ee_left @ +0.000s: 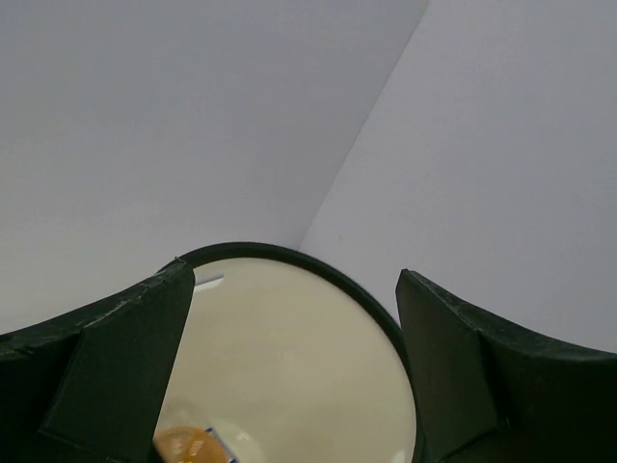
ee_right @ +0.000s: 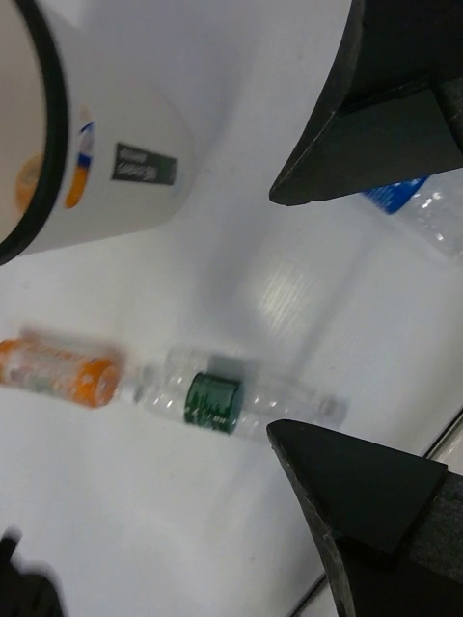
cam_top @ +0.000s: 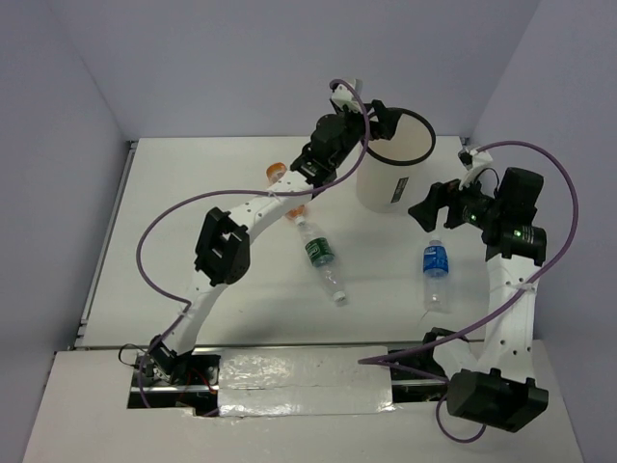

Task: Put the plastic bottles in the bin

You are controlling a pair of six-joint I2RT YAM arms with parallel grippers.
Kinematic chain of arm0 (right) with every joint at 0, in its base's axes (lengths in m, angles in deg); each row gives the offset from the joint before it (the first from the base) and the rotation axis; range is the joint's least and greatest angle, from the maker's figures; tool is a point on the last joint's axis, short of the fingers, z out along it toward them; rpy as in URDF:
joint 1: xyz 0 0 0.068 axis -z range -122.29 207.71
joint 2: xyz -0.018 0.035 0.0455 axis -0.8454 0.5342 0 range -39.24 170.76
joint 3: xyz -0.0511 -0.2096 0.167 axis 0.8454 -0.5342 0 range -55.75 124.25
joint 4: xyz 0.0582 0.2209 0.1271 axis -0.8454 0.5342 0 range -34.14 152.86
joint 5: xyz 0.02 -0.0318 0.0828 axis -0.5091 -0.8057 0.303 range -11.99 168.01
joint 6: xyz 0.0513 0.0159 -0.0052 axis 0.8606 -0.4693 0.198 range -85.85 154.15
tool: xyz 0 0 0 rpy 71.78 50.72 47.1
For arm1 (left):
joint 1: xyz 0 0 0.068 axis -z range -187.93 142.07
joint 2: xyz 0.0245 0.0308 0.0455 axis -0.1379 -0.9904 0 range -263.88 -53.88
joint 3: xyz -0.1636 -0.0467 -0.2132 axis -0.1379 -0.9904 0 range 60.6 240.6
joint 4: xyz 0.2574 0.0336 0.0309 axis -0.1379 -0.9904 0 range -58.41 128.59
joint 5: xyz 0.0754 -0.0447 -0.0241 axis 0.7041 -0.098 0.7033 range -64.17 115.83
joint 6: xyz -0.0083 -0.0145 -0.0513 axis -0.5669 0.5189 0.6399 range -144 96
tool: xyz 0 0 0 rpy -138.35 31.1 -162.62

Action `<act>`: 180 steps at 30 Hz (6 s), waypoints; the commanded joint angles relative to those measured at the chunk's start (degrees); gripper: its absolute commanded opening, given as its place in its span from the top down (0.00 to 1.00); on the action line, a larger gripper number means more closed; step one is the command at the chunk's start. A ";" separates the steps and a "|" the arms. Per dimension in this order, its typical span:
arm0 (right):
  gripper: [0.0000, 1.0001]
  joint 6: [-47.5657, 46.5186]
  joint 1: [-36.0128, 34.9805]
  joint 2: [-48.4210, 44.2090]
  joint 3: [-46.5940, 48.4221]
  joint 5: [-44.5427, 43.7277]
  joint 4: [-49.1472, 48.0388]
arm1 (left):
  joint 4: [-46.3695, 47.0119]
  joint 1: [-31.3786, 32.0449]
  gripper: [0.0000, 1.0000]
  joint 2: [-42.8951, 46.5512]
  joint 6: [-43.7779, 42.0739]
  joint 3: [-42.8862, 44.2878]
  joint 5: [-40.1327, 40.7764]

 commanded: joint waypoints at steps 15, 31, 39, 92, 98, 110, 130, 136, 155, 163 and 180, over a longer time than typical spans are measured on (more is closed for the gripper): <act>0.00 -2.50 -0.64 19.76 -9.33 -40.77 8.23 | -15.00 -10.39 0.01 60.45 -1.07 -57.62 0.32; 0.27 1.46 -1.52 43.17 -6.34 -43.95 2.34 | -25.32 -19.90 0.01 82.01 19.68 -89.10 -6.80; 0.75 -5.98 -1.43 30.36 -0.64 -35.88 8.04 | -24.17 -20.25 0.01 76.40 29.27 -91.57 -11.72; 0.00 0.05 -12.33 20.86 16.18 -1.32 -16.56 | -42.02 -1.62 0.08 30.51 36.48 -58.97 -10.50; 0.00 1.01 -11.02 13.56 8.43 -0.53 -15.86 | -54.66 -0.21 0.17 21.03 36.75 -48.42 -3.64; 0.00 4.53 -6.71 9.16 5.96 2.10 -16.30 | -48.53 0.14 0.60 28.28 31.65 -52.19 -12.41; 0.00 4.44 3.14 3.36 5.53 5.88 -14.01 | 0.41 -7.42 0.74 26.33 20.48 -19.44 -23.77; 0.00 3.65 4.28 0.37 3.51 6.06 -11.82 | 14.57 -6.98 0.83 8.83 21.37 -1.49 -15.87; 0.00 3.39 5.07 -1.21 -0.36 7.29 -9.44 | 10.81 -2.76 0.01 2.90 2.73 -0.16 -2.76; 0.00 3.04 5.16 -1.13 -1.24 7.47 -9.97 | 7.38 -4.33 0.01 9.14 0.54 -3.75 -3.46; 0.00 1.81 4.90 0.89 -3.27 8.61 -9.27 | -41.38 -25.95 0.13 22.34 19.87 -19.34 -13.91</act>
